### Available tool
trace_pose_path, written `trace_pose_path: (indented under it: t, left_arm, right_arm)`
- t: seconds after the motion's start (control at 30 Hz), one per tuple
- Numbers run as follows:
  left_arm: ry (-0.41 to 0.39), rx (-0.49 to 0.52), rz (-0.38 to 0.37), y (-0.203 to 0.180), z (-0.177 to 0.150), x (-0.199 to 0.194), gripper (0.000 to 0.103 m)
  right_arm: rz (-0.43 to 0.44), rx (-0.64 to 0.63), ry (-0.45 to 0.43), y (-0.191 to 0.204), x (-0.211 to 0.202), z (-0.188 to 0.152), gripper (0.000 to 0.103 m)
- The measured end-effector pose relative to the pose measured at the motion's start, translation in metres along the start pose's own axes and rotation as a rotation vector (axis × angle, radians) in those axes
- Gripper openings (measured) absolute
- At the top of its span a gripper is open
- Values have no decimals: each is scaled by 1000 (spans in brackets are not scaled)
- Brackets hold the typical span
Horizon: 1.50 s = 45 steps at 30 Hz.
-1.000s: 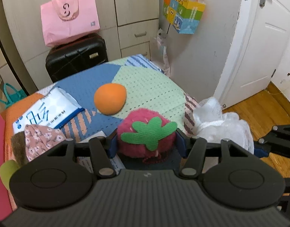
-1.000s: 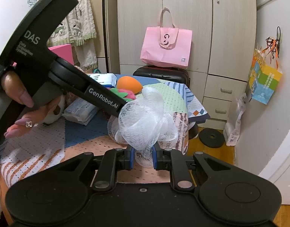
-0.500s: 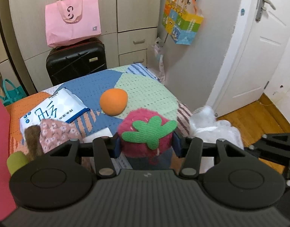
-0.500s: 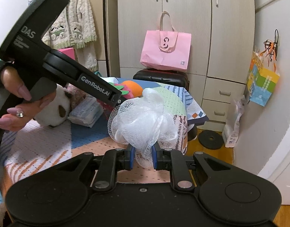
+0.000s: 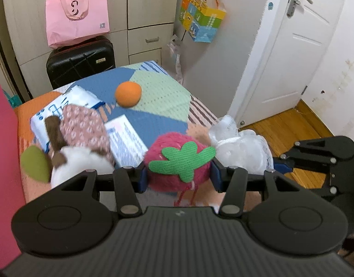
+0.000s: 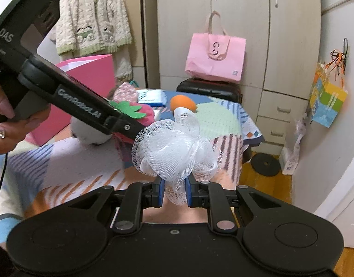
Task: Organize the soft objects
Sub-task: 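Lift the mesh puff and strawberry plush and carry both toward the pink box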
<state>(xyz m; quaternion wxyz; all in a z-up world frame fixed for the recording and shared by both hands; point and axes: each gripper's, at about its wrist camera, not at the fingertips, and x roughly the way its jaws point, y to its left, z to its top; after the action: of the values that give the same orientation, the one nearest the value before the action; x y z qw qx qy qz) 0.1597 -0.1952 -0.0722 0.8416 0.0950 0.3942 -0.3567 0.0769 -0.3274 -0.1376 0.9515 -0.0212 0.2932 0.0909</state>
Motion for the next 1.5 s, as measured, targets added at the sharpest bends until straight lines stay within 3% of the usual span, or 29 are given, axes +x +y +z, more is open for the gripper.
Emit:
trace_pose_path:
  t: [0.33, 0.67, 0.83, 1.13, 1.5]
  left_arm:
    - [26, -10, -16, 7, -43, -49, 50]
    - [71, -140, -62, 35, -96, -108, 50]
    - [58, -187, -42, 47, -115, -139, 50]
    - [-37, -219, 36, 68, -133, -197, 50]
    - [-181, -234, 127, 117, -116, -241, 50]
  right_arm:
    - [119, -42, 60, 31, -27, 0, 21]
    - [259, -82, 134, 80, -43, 4, 21]
    - [351, -103, 150, 106, -50, 11, 21]
    - [477, -164, 131, 149, -56, 42, 21]
    - [510, -249, 31, 194, -39, 106, 21]
